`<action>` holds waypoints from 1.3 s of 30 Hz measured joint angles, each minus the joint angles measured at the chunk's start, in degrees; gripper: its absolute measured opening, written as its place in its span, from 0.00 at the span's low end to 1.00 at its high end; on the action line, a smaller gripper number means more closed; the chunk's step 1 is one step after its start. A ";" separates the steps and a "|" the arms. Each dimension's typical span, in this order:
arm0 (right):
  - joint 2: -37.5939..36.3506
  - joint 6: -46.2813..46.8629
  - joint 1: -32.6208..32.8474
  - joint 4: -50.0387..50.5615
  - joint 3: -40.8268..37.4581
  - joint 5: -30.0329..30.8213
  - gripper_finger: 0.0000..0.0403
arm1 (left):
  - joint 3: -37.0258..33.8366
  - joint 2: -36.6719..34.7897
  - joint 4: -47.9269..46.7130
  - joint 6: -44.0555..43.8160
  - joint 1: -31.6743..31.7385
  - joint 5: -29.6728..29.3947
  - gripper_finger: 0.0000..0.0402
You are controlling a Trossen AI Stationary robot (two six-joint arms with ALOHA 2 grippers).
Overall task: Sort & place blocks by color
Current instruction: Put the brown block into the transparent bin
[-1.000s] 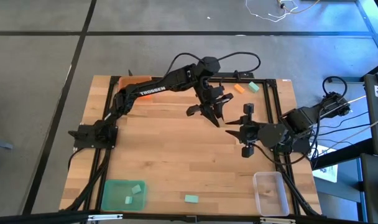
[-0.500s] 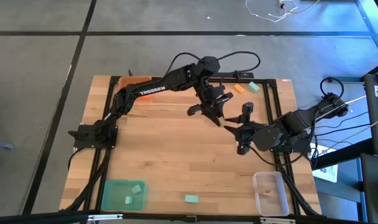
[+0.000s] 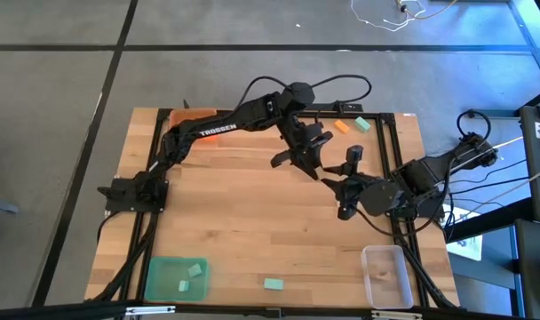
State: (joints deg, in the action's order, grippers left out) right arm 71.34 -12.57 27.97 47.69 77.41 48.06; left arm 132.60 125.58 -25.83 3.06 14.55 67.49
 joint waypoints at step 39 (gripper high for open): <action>-0.25 14.66 0.06 3.10 0.13 4.95 0.31 | -2.26 0.16 17.21 -19.49 -1.53 -8.12 0.15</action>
State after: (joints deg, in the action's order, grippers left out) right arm 71.09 2.09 28.03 50.78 77.54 53.01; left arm 130.34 125.74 -8.62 -16.43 13.02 59.37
